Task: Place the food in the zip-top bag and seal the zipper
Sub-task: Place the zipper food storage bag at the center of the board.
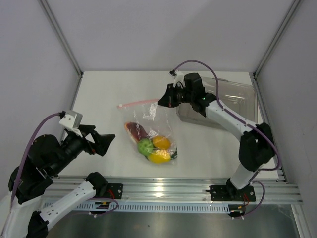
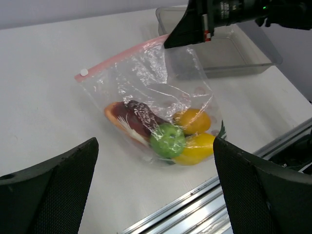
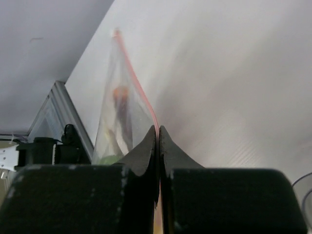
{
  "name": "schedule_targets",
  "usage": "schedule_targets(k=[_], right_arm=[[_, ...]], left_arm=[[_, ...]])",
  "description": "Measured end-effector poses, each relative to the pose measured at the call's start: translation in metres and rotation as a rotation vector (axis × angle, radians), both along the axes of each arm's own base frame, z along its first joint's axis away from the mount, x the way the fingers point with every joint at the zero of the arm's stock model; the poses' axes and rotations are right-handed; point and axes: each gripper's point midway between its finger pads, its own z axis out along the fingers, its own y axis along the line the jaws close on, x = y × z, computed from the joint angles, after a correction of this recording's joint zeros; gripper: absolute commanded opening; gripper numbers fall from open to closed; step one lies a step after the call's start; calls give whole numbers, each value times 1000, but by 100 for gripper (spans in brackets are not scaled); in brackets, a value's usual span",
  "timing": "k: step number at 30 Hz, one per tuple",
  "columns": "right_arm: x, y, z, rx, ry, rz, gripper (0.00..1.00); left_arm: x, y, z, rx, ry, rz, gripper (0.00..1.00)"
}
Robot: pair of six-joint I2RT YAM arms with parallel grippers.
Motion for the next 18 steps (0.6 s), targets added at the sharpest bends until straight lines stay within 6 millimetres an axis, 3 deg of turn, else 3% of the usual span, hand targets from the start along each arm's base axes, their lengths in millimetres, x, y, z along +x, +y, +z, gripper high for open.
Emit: schedule_targets(k=[3, 9, 14, 17, 18], right_arm=[[30, 13, -16, -3, 5, -6, 0], [90, 46, -51, -34, -7, -7, 0], [130, 57, -80, -109, -25, -29, 0], [149, 57, -94, -164, -33, -56, 8], [156, 57, -98, -182, -38, -68, 16]], left_arm=[[2, -2, 2, -14, -19, -1, 99], [11, -16, -25, 18, 35, -30, 100], [13, -26, -35, 11, 57, -60, 100], [14, -32, -38, -9, 64, -78, 99], [14, -34, -39, -10, 66, -82, 99]])
